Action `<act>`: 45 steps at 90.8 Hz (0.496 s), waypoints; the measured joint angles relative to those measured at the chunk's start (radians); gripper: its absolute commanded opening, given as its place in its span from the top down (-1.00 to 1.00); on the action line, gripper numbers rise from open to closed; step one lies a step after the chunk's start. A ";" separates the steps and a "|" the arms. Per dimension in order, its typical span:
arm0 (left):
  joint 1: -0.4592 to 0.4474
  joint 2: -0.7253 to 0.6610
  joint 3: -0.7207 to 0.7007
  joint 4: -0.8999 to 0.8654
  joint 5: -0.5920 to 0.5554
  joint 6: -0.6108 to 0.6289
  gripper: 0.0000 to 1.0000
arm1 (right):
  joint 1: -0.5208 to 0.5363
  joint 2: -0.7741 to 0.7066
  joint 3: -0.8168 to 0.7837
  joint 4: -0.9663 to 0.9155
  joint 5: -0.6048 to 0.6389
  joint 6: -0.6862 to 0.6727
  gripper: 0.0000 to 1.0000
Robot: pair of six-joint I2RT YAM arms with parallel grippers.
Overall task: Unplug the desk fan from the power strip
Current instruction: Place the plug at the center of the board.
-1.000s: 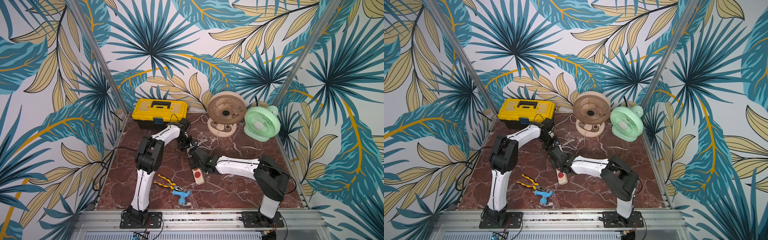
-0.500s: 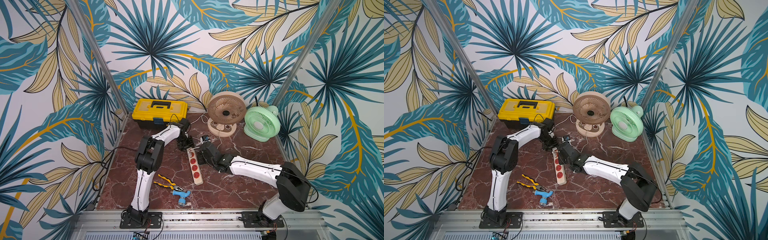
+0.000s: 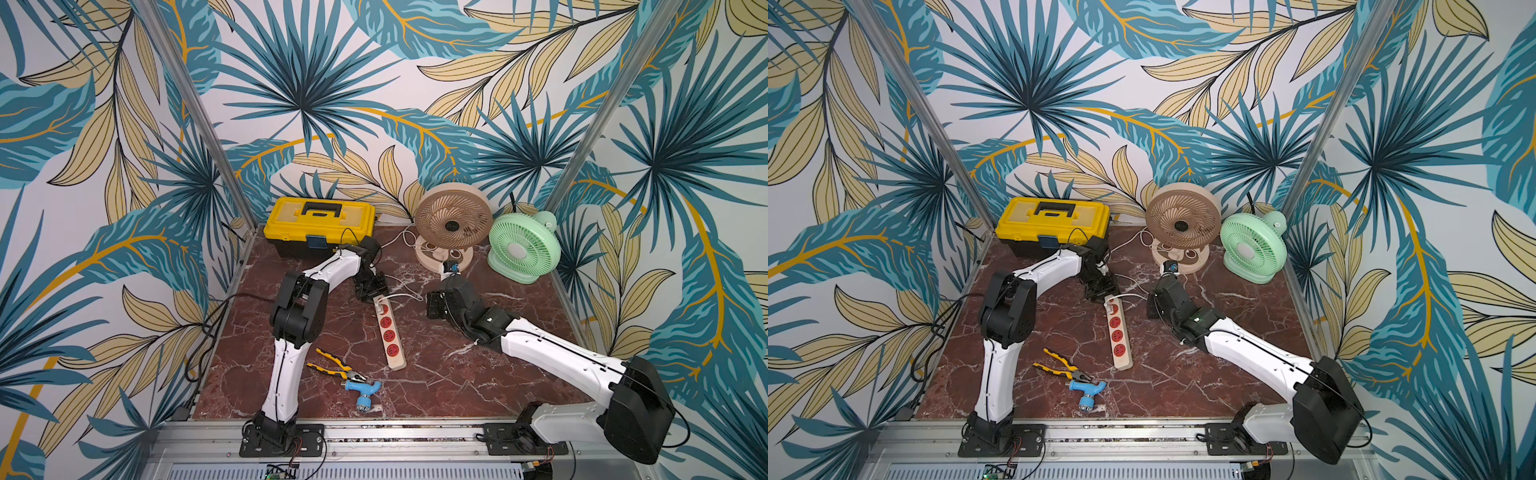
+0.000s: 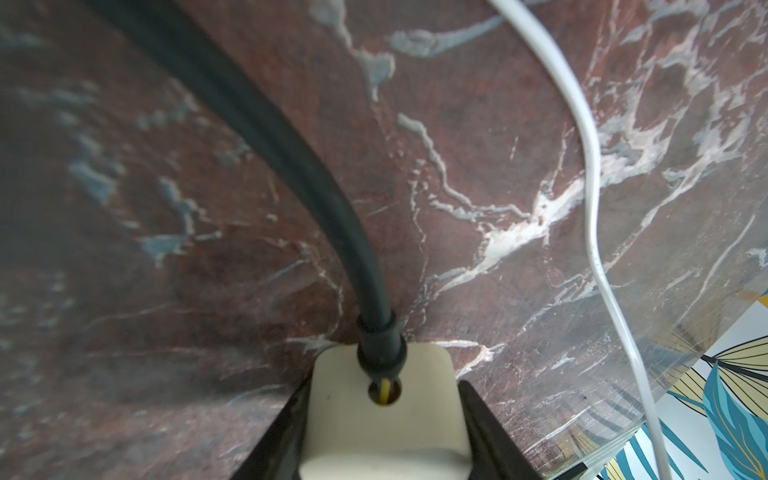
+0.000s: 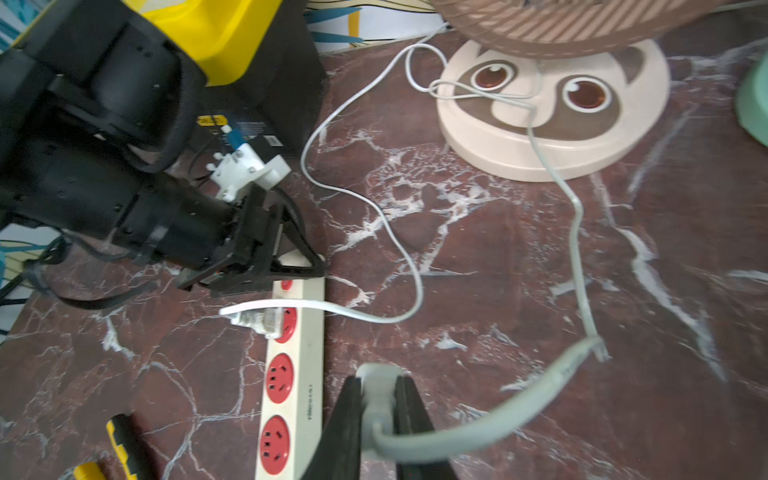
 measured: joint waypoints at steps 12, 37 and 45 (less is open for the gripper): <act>0.000 0.000 0.000 0.000 0.000 0.000 1.00 | -0.051 -0.027 -0.035 -0.035 0.012 -0.012 1.00; -0.001 0.000 0.000 0.000 -0.001 0.000 1.00 | -0.175 0.080 -0.016 -0.039 -0.001 -0.051 1.00; -0.002 0.000 0.000 0.000 -0.004 0.000 1.00 | -0.204 0.177 0.026 -0.040 -0.014 -0.068 1.00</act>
